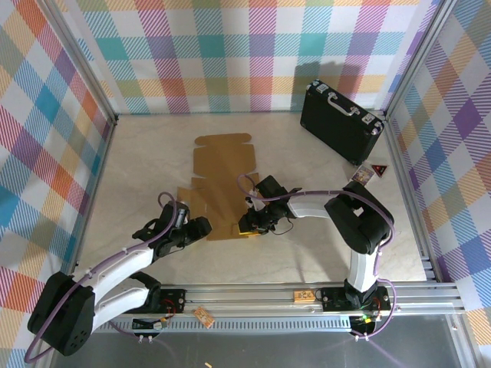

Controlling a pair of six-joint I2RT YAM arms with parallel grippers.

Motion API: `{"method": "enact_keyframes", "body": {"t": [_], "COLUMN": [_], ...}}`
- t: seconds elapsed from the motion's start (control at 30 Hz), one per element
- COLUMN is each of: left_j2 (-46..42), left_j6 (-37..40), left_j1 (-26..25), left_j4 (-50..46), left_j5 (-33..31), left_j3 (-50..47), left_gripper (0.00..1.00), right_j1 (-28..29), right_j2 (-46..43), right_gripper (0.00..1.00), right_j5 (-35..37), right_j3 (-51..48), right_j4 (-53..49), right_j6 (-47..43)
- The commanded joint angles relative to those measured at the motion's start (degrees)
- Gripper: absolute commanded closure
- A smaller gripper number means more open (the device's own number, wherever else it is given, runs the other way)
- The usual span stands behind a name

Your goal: Fold the paper box

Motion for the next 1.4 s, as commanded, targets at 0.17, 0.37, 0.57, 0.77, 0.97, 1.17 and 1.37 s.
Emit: {"method": "enact_keyframes", "body": {"t": [0.17, 0.37, 0.57, 0.77, 0.97, 1.17, 1.37], "left_j2": [1.3, 1.1, 2.4, 10.3, 18.0, 18.9, 19.4], "left_j6": [1.8, 1.8, 1.8, 0.9, 0.1, -1.7, -1.8], "left_j1": [-0.3, -1.7, -3.9, -5.2, -6.4, -6.4, -6.4], "left_j4": [4.8, 7.7, 10.6, 15.8, 18.8, 12.4, 8.5], "left_j5": [3.7, 5.2, 5.2, 6.1, 6.3, 4.1, 3.7], "left_j3": [0.7, 0.6, 0.6, 0.4, 0.8, 0.8, 1.9], "left_gripper": [0.47, 0.52, 0.52, 0.53, 0.65, 0.76, 0.82], "right_j1": [0.5, 0.5, 0.5, 0.5, 0.5, 0.5, 0.5], "right_j2": [4.2, 4.4, 4.4, 4.6, 4.3, 3.7, 3.0], "right_gripper": [0.67, 0.67, 0.67, 0.67, 0.67, 0.67, 0.67], "right_j5": [5.5, 5.6, 5.5, 5.4, 5.5, 5.7, 5.9], "right_j3": [-2.8, -2.6, -2.3, -2.1, -2.1, -1.7, 0.4], "right_j4": [-4.4, -4.4, -4.5, -4.6, -4.8, -5.5, -6.9], "right_j6": [-1.5, -1.5, -1.3, -1.3, -1.4, -1.4, -1.1]}}
